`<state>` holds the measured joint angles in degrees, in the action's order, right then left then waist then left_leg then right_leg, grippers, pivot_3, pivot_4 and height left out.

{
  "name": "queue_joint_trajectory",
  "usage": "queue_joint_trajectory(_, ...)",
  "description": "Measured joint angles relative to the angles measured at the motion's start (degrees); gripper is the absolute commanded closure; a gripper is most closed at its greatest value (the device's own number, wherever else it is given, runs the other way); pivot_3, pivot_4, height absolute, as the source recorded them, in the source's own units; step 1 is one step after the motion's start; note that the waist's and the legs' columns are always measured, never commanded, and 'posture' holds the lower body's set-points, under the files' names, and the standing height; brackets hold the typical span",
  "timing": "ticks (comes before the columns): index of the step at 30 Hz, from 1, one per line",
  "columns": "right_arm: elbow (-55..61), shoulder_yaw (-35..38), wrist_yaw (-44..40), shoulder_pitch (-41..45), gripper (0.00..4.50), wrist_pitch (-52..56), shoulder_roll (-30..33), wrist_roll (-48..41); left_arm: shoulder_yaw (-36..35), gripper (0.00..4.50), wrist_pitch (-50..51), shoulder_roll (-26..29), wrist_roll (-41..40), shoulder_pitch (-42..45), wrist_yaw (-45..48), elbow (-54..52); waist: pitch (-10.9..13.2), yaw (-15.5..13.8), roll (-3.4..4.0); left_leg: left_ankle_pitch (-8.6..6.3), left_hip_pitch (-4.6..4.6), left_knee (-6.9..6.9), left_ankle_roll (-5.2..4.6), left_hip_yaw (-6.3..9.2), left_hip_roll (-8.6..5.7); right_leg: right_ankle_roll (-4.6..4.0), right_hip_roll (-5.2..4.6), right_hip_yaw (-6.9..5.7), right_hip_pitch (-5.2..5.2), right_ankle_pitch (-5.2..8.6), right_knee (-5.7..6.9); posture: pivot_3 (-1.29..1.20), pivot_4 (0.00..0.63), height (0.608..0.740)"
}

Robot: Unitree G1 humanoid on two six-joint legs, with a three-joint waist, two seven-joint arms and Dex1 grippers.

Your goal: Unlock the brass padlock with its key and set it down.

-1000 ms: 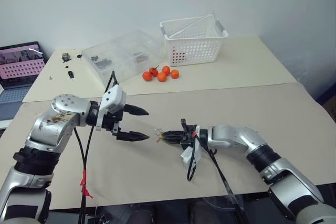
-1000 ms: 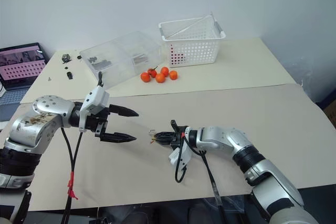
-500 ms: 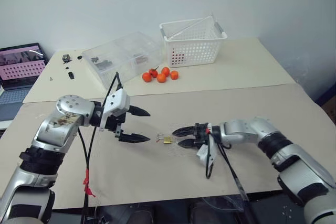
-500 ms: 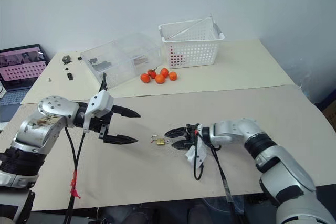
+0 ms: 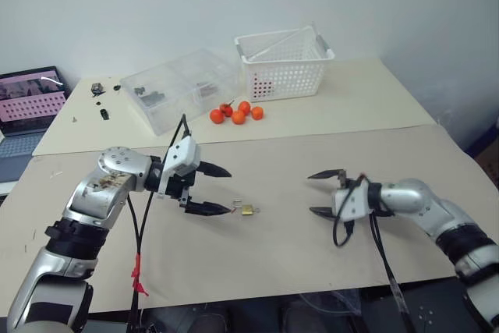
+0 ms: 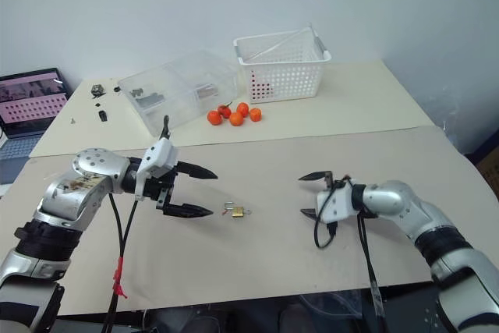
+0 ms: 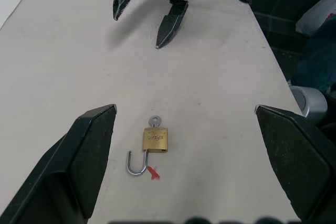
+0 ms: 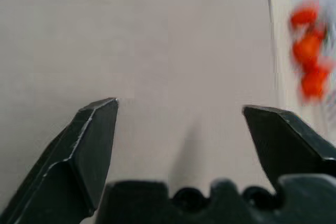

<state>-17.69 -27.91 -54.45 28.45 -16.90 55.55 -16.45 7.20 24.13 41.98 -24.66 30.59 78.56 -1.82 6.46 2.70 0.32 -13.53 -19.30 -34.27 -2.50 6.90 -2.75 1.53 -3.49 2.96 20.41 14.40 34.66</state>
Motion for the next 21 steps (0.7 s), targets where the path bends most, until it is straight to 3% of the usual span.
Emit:
queue_joint_trajectory(4,20.4,9.3,-7.9,-4.9,0.01,27.6,9.9,-20.4,-6.0,0.00,2.2,-0.1,-2.8,-2.2,-4.6,-1.9,0.0,-0.4,0.18,-0.10,0.06,-0.01,-0.15,0.25,0.19,-0.03,0.07,-0.26,0.22,0.03,-0.14,0.00,0.150,0.740)
queue_joint_trajectory(8,31.4,15.5,-7.8,-11.3,0.01,38.9,11.8,-27.7,-10.5,0.00,3.7,-0.1,-2.8,-7.6,-11.0,-2.4,0.0,-0.7,0.14,-0.20,-0.05,0.00,-0.21,0.25,0.43,-0.03,0.06,-0.34,0.42,0.03,-0.22,0.00,0.150,0.740)
queue_joint_trajectory(14,35.1,24.3,2.4,-15.0,0.01,45.6,5.9,-28.5,-16.3,0.00,4.8,-1.9,-3.6,-15.8,-20.5,-8.5,0.0,-1.9,-0.03,-0.32,-0.15,-0.03,0.43,0.10,0.50,-0.17,0.03,-0.26,0.70,-0.06,-0.38,0.00,0.150,0.740)
queue_joint_trajectory(21,35.8,25.4,8.5,-20.6,0.01,46.9,-0.9,-23.5,-17.2,0.00,5.2,-5.1,-3.7,-19.9,-28.8,-13.5,0.0,-3.3,-0.01,-0.28,-0.32,-0.07,0.84,0.00,0.45,-0.21,0.10,-0.30,0.76,-0.08,-0.45,0.00,0.150,0.740)
